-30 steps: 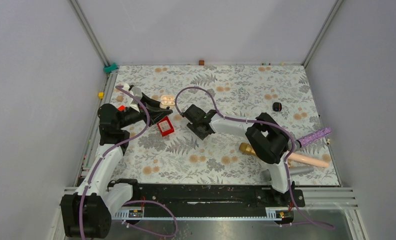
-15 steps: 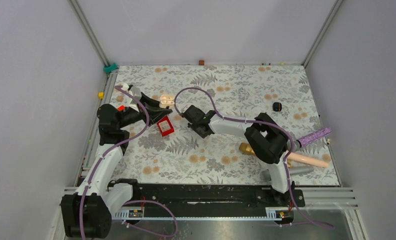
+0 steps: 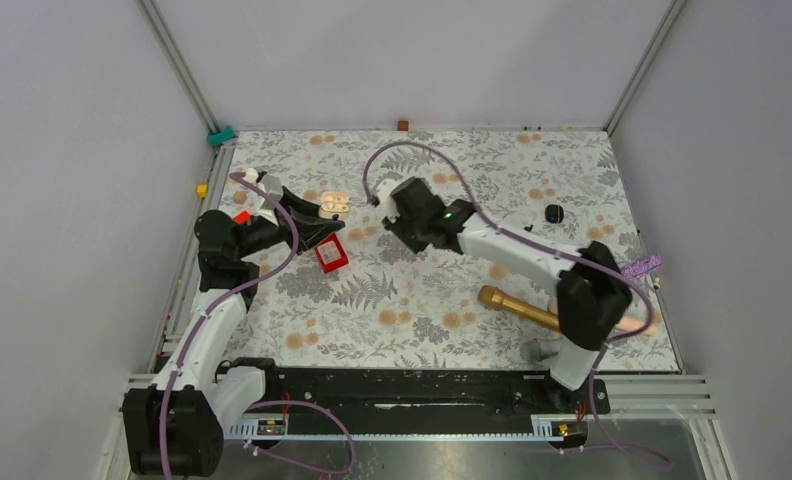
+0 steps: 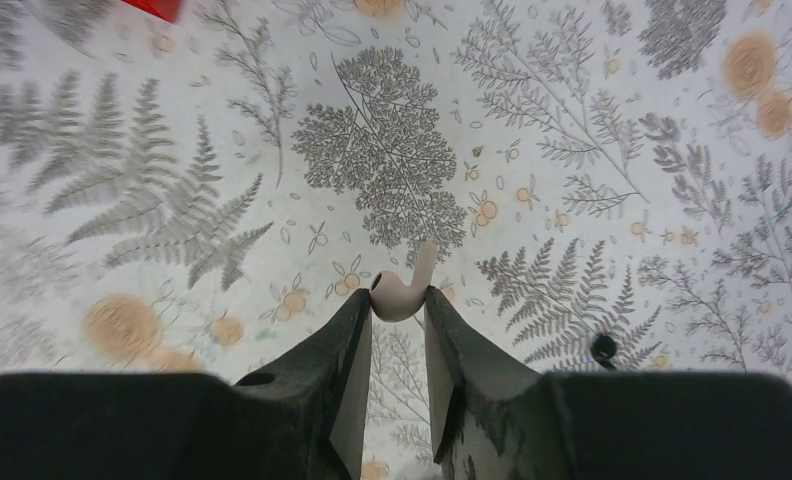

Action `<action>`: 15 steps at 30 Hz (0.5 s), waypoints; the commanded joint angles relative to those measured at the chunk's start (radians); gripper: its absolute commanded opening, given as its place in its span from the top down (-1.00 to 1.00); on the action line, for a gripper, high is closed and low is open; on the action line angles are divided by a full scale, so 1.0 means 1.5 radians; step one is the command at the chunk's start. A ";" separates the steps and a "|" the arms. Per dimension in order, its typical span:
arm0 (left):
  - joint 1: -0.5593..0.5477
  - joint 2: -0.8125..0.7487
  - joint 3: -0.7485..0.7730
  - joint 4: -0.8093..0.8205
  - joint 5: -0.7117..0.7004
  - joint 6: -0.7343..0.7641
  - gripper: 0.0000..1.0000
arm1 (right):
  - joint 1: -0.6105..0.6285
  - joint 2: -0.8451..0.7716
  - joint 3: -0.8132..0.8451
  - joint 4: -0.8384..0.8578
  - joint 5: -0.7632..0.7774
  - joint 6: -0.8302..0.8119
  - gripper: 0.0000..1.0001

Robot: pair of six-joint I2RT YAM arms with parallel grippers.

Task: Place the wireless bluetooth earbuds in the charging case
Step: Pick up the earbud from the center of the board.

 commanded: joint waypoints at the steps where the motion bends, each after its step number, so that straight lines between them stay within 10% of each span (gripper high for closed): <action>1: 0.003 -0.004 0.001 0.059 0.025 -0.020 1.00 | -0.072 -0.129 0.029 -0.078 -0.188 -0.039 0.45; 8: -0.024 0.000 0.003 0.037 0.035 0.000 1.00 | -0.152 -0.215 0.091 -0.235 -0.498 -0.051 0.43; 15: -0.130 0.010 0.062 -0.253 0.009 0.250 1.00 | -0.157 -0.251 0.104 -0.312 -0.692 -0.062 0.43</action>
